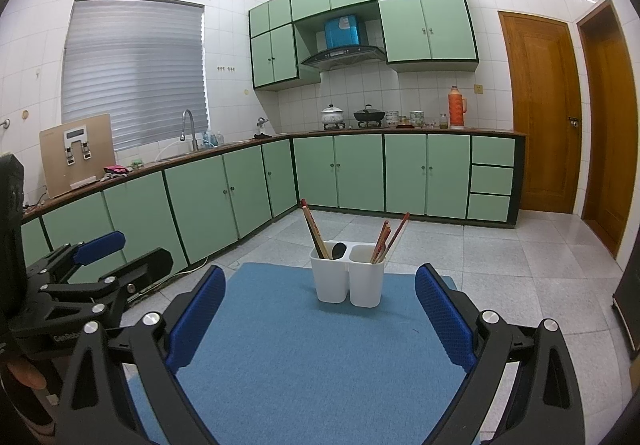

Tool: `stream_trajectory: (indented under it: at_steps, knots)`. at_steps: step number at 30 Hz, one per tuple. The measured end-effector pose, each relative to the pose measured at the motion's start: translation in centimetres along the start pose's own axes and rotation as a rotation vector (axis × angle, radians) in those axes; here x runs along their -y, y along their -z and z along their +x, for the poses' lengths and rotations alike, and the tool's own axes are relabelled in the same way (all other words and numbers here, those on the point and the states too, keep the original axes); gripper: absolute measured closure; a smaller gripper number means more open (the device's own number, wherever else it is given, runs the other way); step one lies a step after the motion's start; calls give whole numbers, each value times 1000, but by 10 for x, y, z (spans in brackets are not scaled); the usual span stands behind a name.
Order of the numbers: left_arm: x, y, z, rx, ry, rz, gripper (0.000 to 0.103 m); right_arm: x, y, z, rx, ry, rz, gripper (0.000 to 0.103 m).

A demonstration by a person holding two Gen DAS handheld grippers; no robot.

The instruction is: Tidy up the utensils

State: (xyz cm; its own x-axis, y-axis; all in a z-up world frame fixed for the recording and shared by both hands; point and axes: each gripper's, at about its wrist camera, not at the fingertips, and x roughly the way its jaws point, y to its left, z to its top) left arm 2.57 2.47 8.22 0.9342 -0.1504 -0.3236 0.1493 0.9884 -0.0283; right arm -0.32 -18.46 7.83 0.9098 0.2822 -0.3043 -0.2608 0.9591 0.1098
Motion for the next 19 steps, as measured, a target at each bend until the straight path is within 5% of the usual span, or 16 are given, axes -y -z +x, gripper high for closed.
stream_trajectory:
  at_steps: [19]
  knots:
    - [-6, 5, 1, -4, 0, -3, 7, 1, 0, 0, -1, 0, 1, 9]
